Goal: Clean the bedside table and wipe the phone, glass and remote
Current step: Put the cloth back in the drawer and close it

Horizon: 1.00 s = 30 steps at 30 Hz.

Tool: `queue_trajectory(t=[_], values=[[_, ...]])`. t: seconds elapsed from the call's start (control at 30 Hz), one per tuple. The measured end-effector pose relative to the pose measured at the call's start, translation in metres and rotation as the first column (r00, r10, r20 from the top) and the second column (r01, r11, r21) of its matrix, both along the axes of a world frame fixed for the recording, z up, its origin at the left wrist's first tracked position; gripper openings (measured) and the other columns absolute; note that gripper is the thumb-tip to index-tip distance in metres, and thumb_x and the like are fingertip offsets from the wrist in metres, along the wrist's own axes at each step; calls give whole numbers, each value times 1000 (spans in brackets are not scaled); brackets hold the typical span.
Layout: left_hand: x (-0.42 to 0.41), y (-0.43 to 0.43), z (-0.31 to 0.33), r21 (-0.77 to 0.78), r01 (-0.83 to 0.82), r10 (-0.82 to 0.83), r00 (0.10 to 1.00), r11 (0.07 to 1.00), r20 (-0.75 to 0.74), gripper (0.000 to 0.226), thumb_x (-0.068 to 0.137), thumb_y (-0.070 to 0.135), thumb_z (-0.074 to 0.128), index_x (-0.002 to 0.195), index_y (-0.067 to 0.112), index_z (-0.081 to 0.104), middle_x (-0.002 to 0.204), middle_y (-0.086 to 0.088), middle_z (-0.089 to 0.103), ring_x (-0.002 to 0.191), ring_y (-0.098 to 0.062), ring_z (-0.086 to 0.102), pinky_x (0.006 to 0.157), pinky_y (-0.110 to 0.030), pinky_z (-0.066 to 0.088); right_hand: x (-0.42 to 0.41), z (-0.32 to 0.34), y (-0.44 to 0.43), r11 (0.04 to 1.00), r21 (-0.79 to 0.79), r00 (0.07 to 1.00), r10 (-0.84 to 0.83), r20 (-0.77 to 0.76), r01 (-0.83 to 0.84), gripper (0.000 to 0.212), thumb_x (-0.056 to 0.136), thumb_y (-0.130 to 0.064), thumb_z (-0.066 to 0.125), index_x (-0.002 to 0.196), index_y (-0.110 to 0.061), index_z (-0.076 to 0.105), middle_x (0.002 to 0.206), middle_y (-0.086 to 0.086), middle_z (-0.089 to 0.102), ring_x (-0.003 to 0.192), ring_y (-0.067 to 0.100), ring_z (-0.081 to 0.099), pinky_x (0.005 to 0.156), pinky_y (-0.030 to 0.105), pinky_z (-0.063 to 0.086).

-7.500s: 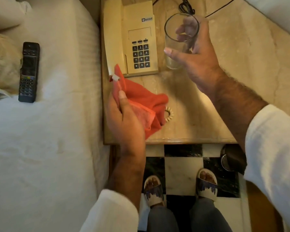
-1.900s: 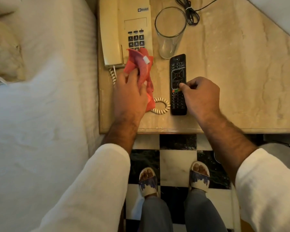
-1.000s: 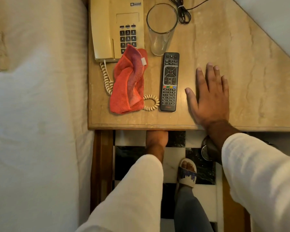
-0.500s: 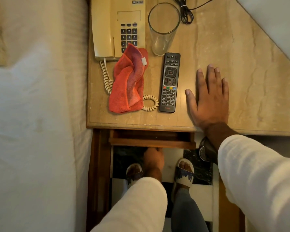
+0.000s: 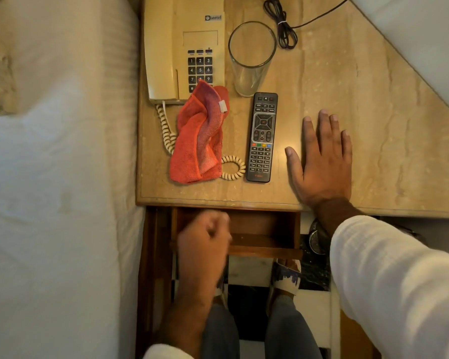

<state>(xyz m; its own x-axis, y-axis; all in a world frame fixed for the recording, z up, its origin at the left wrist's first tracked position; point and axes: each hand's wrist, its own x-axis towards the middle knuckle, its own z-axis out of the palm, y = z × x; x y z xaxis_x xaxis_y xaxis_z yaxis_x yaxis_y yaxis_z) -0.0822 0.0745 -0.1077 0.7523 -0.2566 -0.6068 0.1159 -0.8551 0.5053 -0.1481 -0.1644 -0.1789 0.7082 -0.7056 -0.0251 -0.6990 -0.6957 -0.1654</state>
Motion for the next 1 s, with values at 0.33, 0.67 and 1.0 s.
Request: queue_trajectory(t=[0.33, 0.67, 1.0], values=[[153, -102, 9, 270, 353, -432, 836, 896, 339, 48, 94, 45, 72, 133, 17, 70, 128, -10, 71, 116, -28, 68, 101, -37, 55, 0, 3, 0, 1000, 3, 1000, -3, -5, 3, 71, 109, -52, 34, 168, -15, 23, 178, 14, 14, 165, 32, 11, 133, 53, 10], [17, 18, 48, -636, -698, 584, 680, 331, -443, 46, 97, 16, 61, 143, 15, 64, 134, -10, 72, 123, -27, 70, 102, -44, 57, -1, 2, 0, 1000, -7, 1000, -4, 10, 4, 71, 108, -53, 33, 168, -15, 25, 177, 15, 16, 165, 32, 12, 133, 53, 11], [-29, -28, -45, -43, -993, 737, 113, 113, -667, 38, 105, 4, 57, 143, 2, 58, 127, -19, 71, 104, -26, 71, 95, -44, 58, 0, 2, 0, 1000, -14, 1000, 3, -11, -3, 71, 109, -52, 33, 168, -15, 24, 177, 15, 15, 165, 33, 12, 133, 54, 10]])
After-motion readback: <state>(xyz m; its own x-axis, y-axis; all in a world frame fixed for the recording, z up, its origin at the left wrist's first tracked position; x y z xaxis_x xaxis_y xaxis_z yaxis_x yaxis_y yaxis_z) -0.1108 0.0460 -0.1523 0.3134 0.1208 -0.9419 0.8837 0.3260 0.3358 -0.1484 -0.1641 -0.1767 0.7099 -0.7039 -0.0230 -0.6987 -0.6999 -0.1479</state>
